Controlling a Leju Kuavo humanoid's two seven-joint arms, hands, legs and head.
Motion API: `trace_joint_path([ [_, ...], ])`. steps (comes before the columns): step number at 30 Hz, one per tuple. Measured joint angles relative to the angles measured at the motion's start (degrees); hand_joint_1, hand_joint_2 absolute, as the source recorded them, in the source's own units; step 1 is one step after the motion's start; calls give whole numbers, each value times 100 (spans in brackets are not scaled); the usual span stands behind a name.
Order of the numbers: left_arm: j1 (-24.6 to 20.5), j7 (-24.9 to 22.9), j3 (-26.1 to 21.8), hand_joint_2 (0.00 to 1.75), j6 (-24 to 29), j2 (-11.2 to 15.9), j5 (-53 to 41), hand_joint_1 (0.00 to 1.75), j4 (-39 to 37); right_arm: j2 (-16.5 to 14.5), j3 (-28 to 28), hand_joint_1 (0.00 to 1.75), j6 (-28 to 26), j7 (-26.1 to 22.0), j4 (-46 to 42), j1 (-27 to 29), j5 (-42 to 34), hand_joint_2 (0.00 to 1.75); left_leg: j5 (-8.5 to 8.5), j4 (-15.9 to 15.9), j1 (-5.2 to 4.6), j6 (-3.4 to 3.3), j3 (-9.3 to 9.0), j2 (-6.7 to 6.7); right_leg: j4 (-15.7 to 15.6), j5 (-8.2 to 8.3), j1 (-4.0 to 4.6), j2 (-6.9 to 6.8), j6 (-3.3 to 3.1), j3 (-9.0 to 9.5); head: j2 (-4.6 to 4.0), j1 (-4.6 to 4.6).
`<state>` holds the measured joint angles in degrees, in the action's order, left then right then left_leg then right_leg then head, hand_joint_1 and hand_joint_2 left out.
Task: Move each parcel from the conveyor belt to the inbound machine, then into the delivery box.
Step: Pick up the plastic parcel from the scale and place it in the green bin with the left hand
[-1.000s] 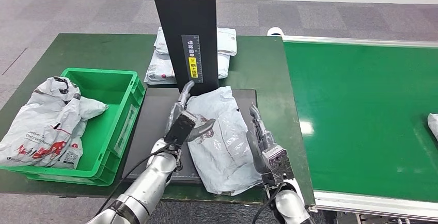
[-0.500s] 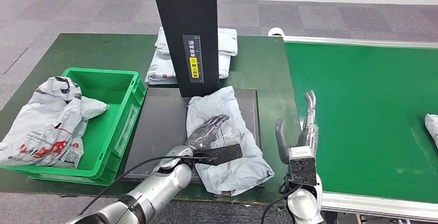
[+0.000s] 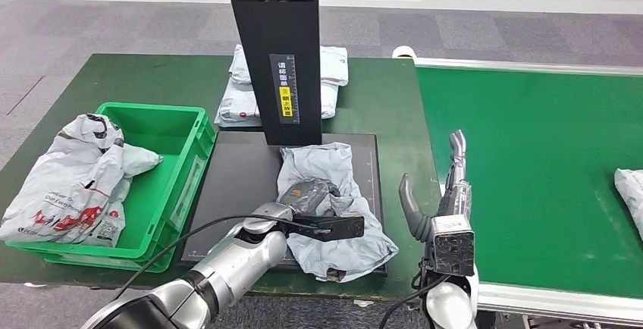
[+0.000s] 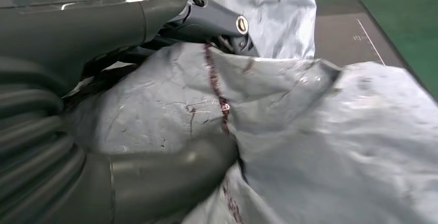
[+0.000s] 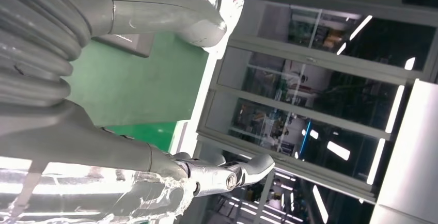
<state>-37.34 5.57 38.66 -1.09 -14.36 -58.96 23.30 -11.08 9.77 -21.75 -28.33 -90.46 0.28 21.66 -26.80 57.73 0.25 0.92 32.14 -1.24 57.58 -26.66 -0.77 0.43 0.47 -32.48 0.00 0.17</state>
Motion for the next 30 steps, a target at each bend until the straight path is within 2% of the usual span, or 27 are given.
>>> trace_joint_path([
  [6, -48, 5, 0, 175, 7, 0, -32, 175, -5, -57, -42, 0, 7, 12, -62, 38, 44, 175, -5, 0, 0, 6, -6, 0, 2, -5, 3, 2, -5, -3, 0, 1],
  [9, -54, 79, -3, 175, 192, 3, -110, 175, -4, -65, -49, 0, 71, 20, -92, 56, 66, 175, -6, -1, 0, 6, -3, 2, 2, -7, 4, 3, -8, -8, 0, 1],
  [11, -35, 171, -30, 175, 657, 18, -153, 175, 39, -66, -65, 0, 96, 14, -151, 107, 70, 175, -6, -1, 0, 6, 1, 2, 2, -7, 4, 3, -8, -14, 0, 1],
  [13, 23, 117, -137, 175, 1515, 69, -228, 175, 214, -66, -103, 0, 94, -4, -288, 224, 64, 175, -4, -1, 0, 8, 13, 3, 3, -5, 4, 4, -8, -27, 0, 1],
  [15, 62, -154, -334, 175, 2344, 162, -441, 175, 545, -66, -145, 0, 93, -15, -454, 364, 62, 175, -2, 0, 1, 10, 26, 4, 5, -3, 6, 5, -9, -40, 0, 0],
  [19, 119, -617, -817, 175, 3164, 379, -1190, 175, 1371, -70, -173, 0, 90, -6, -650, 523, 61, 175, -2, 0, 3, 11, 37, 5, 9, -3, 7, 8, -9, -50, 0, 1],
  [22, 129, -1522, -1179, 175, 3923, 690, -2426, 175, 2113, -83, -174, 0, 85, 15, -667, 547, 8, 175, -2, 0, 9, 11, 45, 18, 10, -2, 9, 24, -9, -64, 0, 0],
  [24, 77, -2093, -1266, 175, 4091, 951, -2921, 175, 2539, -87, -174, 0, 90, 17, -667, 550, -31, 175, -3, 0, 10, 11, 46, 22, 10, -3, 10, 30, -10, -68, 0, -1],
  [25, 57, -2210, -1290, 175, 4106, 1057, -2997, 175, 2698, -88, -174, 0, 90, 17, -666, 550, -40, 175, -3, 0, 11, 12, 47, 19, 10, -4, 11, 29, -10, -68, 0, -1],
  [30, 45, -2257, -1387, 175, 4106, 1365, -3067, 175, 3208, -98, -174, 0, 87, 13, -665, 548, -46, 175, -1, 0, 13, 13, 56, 6, 10, -5, 11, 15, -12, -69, 0, 0],
])
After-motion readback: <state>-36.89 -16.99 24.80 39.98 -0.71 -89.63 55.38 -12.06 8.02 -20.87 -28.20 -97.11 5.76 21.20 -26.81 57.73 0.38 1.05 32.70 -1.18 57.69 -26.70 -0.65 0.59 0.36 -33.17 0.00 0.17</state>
